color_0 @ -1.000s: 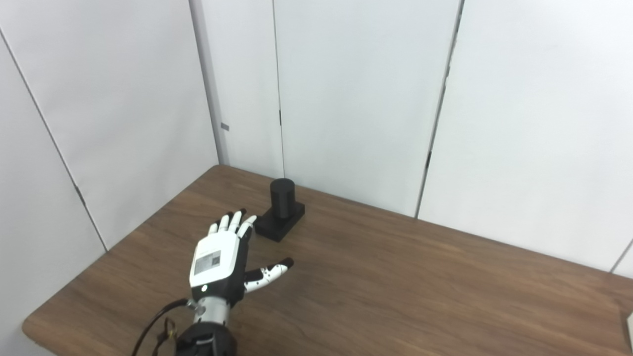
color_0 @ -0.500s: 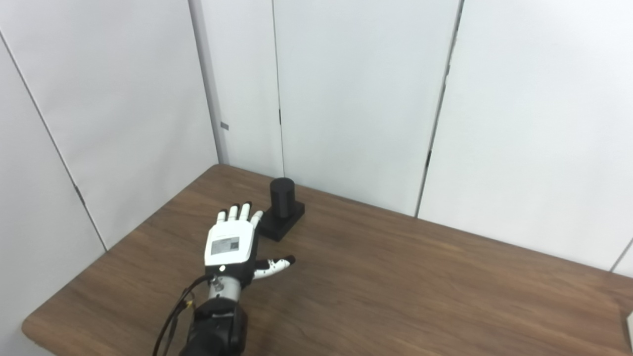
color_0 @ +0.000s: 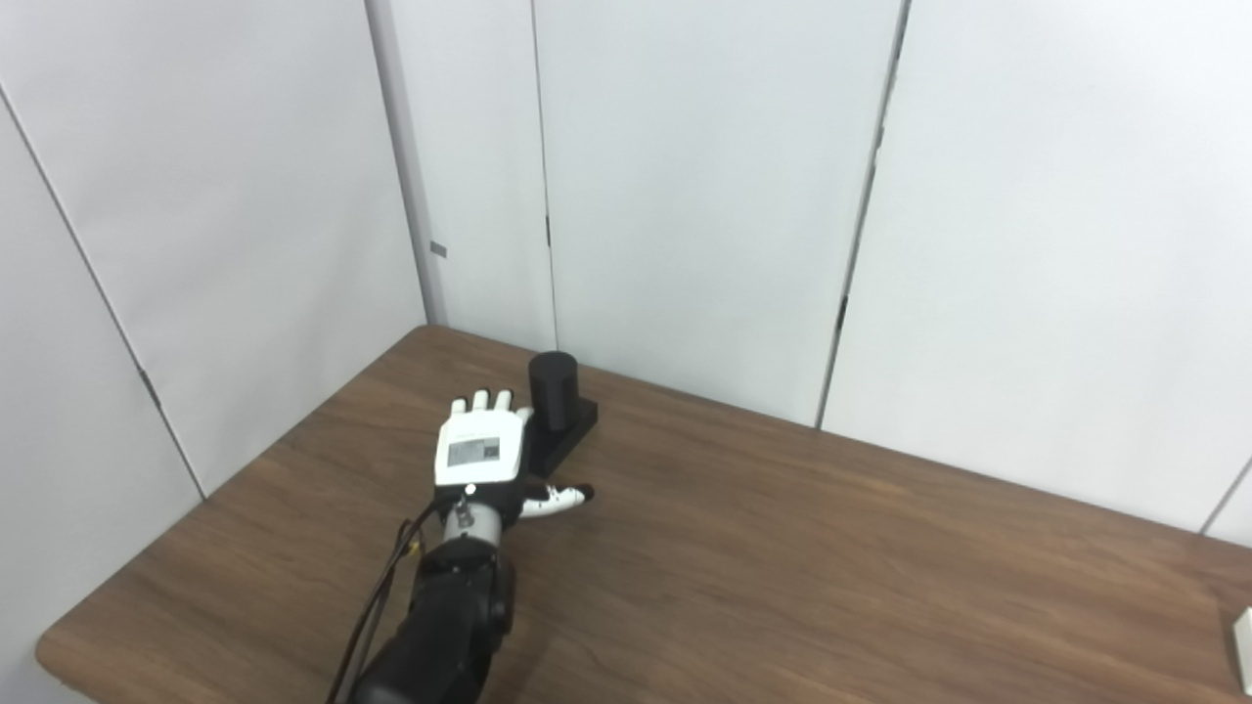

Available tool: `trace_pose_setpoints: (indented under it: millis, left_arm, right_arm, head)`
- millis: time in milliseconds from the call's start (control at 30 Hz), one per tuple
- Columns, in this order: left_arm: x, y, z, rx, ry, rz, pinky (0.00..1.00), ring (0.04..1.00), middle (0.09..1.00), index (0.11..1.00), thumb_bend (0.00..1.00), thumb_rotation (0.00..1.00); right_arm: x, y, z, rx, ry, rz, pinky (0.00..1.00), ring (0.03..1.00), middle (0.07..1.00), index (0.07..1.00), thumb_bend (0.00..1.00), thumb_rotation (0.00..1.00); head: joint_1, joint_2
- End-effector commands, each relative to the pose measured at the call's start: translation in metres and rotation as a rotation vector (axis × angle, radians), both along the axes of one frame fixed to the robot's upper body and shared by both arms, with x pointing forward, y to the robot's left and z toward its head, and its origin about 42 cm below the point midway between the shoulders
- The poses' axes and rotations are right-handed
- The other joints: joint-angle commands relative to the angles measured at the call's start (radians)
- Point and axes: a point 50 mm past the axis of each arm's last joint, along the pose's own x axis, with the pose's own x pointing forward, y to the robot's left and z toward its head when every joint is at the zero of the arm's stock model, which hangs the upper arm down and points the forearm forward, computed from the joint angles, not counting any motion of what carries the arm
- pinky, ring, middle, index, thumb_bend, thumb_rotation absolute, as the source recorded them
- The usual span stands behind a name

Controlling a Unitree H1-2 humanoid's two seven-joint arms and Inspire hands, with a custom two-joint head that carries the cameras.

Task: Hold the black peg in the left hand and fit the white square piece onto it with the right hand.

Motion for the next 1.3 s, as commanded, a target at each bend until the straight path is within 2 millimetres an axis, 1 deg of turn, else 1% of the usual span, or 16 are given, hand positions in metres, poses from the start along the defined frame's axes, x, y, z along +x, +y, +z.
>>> trace_pose_setpoints:
  millis: [0,200,500,600,700,833,1033,1100,1167,1267]
  left_arm:
    - [0.018,0.009,0.030,0.059,-0.097,0.020,1.00,1.000,0.981,0.858,0.88,0.72]
    - [0.029,0.013,0.034,0.035,-0.108,0.059,1.00,1.000,0.982,0.868,0.88,0.74]
    - [0.039,0.017,0.038,-0.032,-0.108,0.115,1.00,0.979,0.966,0.867,0.86,0.74]
    - [0.042,0.017,0.038,-0.049,-0.104,0.131,1.00,0.973,0.959,0.863,0.86,0.74]
    - [0.044,0.017,0.038,-0.045,-0.094,0.139,1.00,0.965,0.953,0.863,0.86,0.76]
    - [0.050,0.017,0.036,-0.062,-0.073,0.144,1.00,0.962,0.951,0.863,0.86,0.75]
    - [0.059,0.015,0.030,-0.071,-0.059,0.143,0.99,0.950,0.922,0.825,0.89,0.75]
    - [0.061,0.014,0.029,-0.083,-0.054,0.143,1.00,0.953,0.918,0.819,0.89,0.74]
    - [0.062,0.013,0.029,-0.096,-0.048,0.144,1.00,0.956,0.915,0.816,0.88,0.73]
    - [0.064,0.014,0.029,-0.119,-0.039,0.148,1.00,0.959,0.914,0.826,0.86,0.71]
  right_arm:
    - [-0.003,0.014,-0.004,0.045,-0.009,-0.007,0.86,0.909,0.894,0.907,0.82,0.84]
    - [-0.003,0.013,-0.004,0.043,-0.009,-0.006,0.87,0.915,0.897,0.910,0.84,0.84]
    - [-0.004,0.013,-0.003,0.050,-0.009,-0.002,0.88,0.922,0.903,0.917,0.82,0.84]
    - [-0.004,0.012,-0.003,0.050,-0.011,0.000,0.87,0.914,0.898,0.911,0.81,0.83]
    - [-0.004,0.012,-0.004,0.048,-0.011,0.004,0.89,0.922,0.908,0.915,0.82,0.84]
    - [-0.005,0.011,-0.004,0.049,-0.012,0.008,0.88,0.922,0.908,0.918,0.82,0.84]
    - [-0.005,0.010,-0.003,0.046,-0.007,-0.001,0.86,0.909,0.898,0.906,0.83,0.83]
    - [-0.005,0.010,-0.002,0.047,-0.008,-0.002,0.85,0.903,0.894,0.908,0.84,0.83]
    - [-0.005,0.010,-0.002,0.051,-0.015,0.002,0.85,0.909,0.898,0.909,0.81,0.83]
    - [-0.006,0.010,-0.003,0.052,-0.014,0.001,0.86,0.913,0.899,0.909,0.81,0.83]
  head:
    - [0.000,0.001]
    - [0.000,0.003]
    - [0.002,0.003]
    - [0.002,0.004]
    - [0.002,0.004]
    - [-0.005,0.008]
    - [-0.014,0.014]
    - [-0.016,0.016]
    - [-0.016,0.016]
    - [-0.016,0.016]
